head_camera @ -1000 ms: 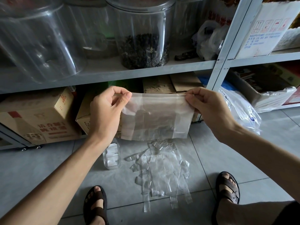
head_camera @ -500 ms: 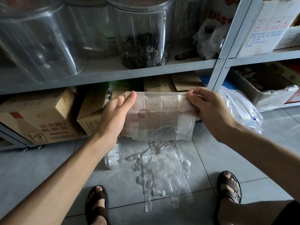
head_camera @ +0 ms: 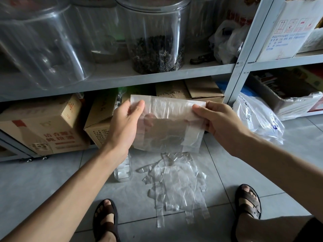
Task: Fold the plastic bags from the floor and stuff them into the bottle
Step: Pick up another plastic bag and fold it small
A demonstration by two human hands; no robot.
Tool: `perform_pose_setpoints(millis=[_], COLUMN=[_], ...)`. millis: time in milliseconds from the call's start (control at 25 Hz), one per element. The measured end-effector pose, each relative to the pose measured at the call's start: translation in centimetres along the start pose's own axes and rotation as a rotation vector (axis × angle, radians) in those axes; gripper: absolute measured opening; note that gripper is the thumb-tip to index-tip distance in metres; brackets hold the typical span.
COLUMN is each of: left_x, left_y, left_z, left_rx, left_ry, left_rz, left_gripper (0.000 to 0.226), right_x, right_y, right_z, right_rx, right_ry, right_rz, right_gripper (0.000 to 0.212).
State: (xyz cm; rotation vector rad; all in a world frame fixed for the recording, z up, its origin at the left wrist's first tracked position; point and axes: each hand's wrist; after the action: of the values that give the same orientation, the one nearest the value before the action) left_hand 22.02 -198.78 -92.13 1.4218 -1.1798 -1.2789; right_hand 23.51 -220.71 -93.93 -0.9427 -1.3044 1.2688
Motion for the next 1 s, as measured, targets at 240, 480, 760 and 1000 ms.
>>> perform_pose_setpoints(millis=[240, 480, 760, 1000], left_x=[-2.9, -4.6, -2.4, -1.8], left_y=[-0.2, 1.5, 2.4, 2.4], left_z=[-1.6, -1.7, -1.5, -1.2], left_rx=[-0.139, -0.154, 0.040, 0.052], left_ry=[-0.205, -0.470, -0.537, -0.469], left_rz=[0.013, -0.318, -0.836, -0.993], left_gripper=[0.014, 0.025, 0.010, 0.009], right_x=[-0.3, -0.2, 1.2, 2.1], right_y=[-0.6, -0.3, 1.1, 1.1], right_z=[0.1, 0.3, 0.0, 0.5], right_rx=[-0.088, -0.115, -0.214, -0.257], right_ry=[0.003, -0.065, -0.137, -0.103], right_rz=[0.153, 0.297, 0.522, 0.706], right_gripper=[0.016, 0.006, 0.017, 0.018])
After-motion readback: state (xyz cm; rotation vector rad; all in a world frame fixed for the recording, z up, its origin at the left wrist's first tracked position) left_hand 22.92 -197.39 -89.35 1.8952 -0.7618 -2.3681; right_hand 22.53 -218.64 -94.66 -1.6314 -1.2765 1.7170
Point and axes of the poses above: each hand's wrist, its own z-axis away from the middle knuckle, its own x-axis out of the palm, y = z × x, and after that the axes turned 7 degrees about -y, right-handed
